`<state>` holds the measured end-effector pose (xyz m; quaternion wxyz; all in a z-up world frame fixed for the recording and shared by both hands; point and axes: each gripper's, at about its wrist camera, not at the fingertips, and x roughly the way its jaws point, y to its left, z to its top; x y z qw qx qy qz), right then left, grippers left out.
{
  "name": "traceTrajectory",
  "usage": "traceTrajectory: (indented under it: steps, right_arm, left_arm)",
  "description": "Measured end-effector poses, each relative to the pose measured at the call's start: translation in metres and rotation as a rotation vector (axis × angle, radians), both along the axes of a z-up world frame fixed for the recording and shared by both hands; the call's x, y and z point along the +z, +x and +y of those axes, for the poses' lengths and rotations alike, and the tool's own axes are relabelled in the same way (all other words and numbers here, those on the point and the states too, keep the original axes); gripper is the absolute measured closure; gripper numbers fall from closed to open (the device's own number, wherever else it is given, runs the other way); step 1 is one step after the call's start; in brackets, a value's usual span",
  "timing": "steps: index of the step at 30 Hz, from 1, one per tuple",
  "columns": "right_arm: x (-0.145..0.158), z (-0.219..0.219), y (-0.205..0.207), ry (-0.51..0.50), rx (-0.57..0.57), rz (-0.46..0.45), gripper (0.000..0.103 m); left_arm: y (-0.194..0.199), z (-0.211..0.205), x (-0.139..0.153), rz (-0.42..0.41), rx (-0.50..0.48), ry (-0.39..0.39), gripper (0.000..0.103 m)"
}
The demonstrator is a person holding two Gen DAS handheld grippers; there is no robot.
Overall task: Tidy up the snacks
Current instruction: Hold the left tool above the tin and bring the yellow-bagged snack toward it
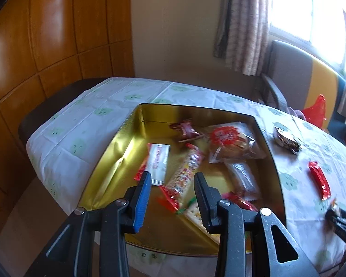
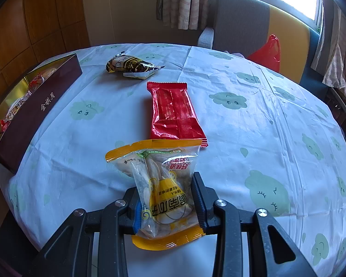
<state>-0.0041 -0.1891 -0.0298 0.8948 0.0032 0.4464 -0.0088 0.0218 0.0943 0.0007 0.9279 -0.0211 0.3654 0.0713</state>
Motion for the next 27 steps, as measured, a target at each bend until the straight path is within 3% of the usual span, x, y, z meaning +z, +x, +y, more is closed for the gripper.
traceTrajectory:
  steps: [10, 27]
  right_arm:
    - [0.0, 0.0, 0.0, -0.003, -0.002, -0.001, 0.066]
    - [0.002, 0.005, -0.002, 0.023, 0.007, 0.02, 0.067]
  left_arm:
    - [-0.007, -0.024, 0.003, -0.025, -0.071, 0.03, 0.064]
    - [-0.01, -0.027, -0.004, -0.011, -0.095, 0.026, 0.064]
